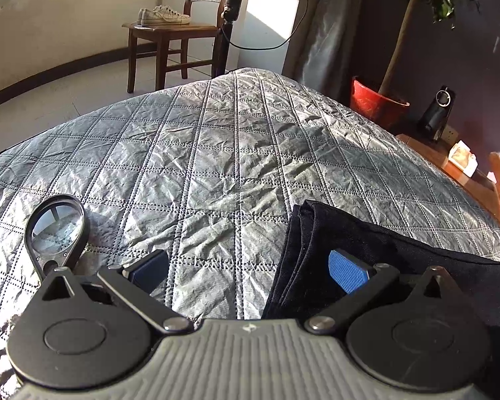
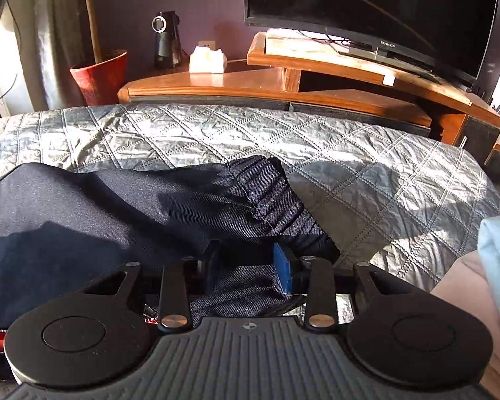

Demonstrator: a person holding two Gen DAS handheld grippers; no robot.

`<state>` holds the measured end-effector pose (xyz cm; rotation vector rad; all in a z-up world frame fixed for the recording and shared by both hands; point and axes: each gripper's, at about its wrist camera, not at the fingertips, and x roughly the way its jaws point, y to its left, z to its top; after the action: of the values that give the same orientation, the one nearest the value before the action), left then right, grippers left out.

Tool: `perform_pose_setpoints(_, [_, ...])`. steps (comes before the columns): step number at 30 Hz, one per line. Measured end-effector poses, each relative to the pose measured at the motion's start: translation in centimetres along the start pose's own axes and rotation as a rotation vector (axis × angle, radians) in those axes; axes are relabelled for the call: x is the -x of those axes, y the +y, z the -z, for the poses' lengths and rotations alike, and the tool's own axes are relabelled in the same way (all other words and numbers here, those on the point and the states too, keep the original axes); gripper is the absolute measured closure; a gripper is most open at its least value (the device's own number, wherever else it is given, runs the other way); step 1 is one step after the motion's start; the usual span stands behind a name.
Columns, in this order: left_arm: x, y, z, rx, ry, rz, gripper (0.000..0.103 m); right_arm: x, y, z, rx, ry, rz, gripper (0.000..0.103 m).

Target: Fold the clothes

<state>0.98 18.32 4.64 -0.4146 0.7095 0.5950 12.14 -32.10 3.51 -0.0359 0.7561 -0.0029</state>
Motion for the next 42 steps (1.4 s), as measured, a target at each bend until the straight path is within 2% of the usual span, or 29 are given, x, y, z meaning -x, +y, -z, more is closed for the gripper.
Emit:
perform_pose_setpoints(3, [0.1,1.3,-0.6,0.019,-0.017,-0.038,0.001,3.9,4.0,0.9,0.082,-0.099,-0.113,0.047])
perform_pose_setpoints(4, [0.1,1.7,-0.8,0.024,-0.023,-0.052,0.001,5.4,6.2,1.8,0.122,-0.114,-0.197,0.040])
perform_pose_setpoints(6, [0.2,2.7,-1.2,0.035,-0.035,-0.076,0.001,8.0,10.6,4.0,0.219,-0.115,-0.370,0.035])
perform_pose_setpoints(8, [0.5,3.7,-1.4,0.044,-0.043,-0.092,0.001,10.5,16.0,6.7,0.418,-0.091,-0.520,0.034])
perform_pose_setpoints(10, [0.9,4.9,-1.5,0.054,-0.048,-0.113,0.001,12.9,21.5,10.0,0.684,-0.073,-0.645,0.032])
perform_pose_setpoints(12, [1.1,6.0,-1.4,0.066,-0.037,-0.129,0.001,14.7,24.8,12.4,0.865,-0.119,-0.677,0.028])
perform_pose_setpoints(14, [1.1,7.2,-1.2,0.080,-0.021,-0.143,0.001,15.9,27.3,13.6,0.941,-0.182,-0.670,0.025])
perform_pose_setpoints(19, [2.1,8.8,-0.8,0.086,0.024,-0.124,0.001,15.1,30.1,12.4,0.937,-0.182,-0.671,0.016])
perform_pose_setpoints(23, [3.6,9.3,-0.3,0.089,0.049,-0.074,0.001,15.0,32.0,12.0,1.001,-0.216,-0.648,0.019])
perform_pose_setpoints(25, [3.8,9.6,0.1,0.119,0.109,-0.021,0.001,15.4,32.7,12.3,1.045,-0.228,-0.657,0.031])
perform_pose_setpoints(28, [4.1,9.7,1.1,0.136,0.169,0.012,0.001,16.0,33.5,13.1,1.100,-0.238,-0.670,0.063])
perform_pose_setpoints(30, [4.2,9.8,1.6,0.155,0.214,0.049,0.001,16.2,33.9,13.5,1.116,-0.234,-0.684,0.072])
perform_pose_setpoints(32, [4.3,10.1,2.2,0.194,0.266,0.088,0.001,15.5,33.3,12.3,0.982,-0.158,-0.741,0.074])
perform_pose_setpoints(34, [4.3,10.3,2.8,0.216,0.313,0.112,0.001,14.8,32.6,11.1,0.871,-0.118,-0.759,0.083])
perform_pose_setpoints(35, [4.2,10.3,3.0,0.224,0.340,0.125,0.001,14.6,32.4,10.6,0.828,-0.104,-0.765,0.084])
perform_pose_setpoints(42, [3.6,9.6,2.7,0.278,0.394,0.181,0.001,14.6,31.6,9.0,0.750,-0.092,-0.805,0.085])
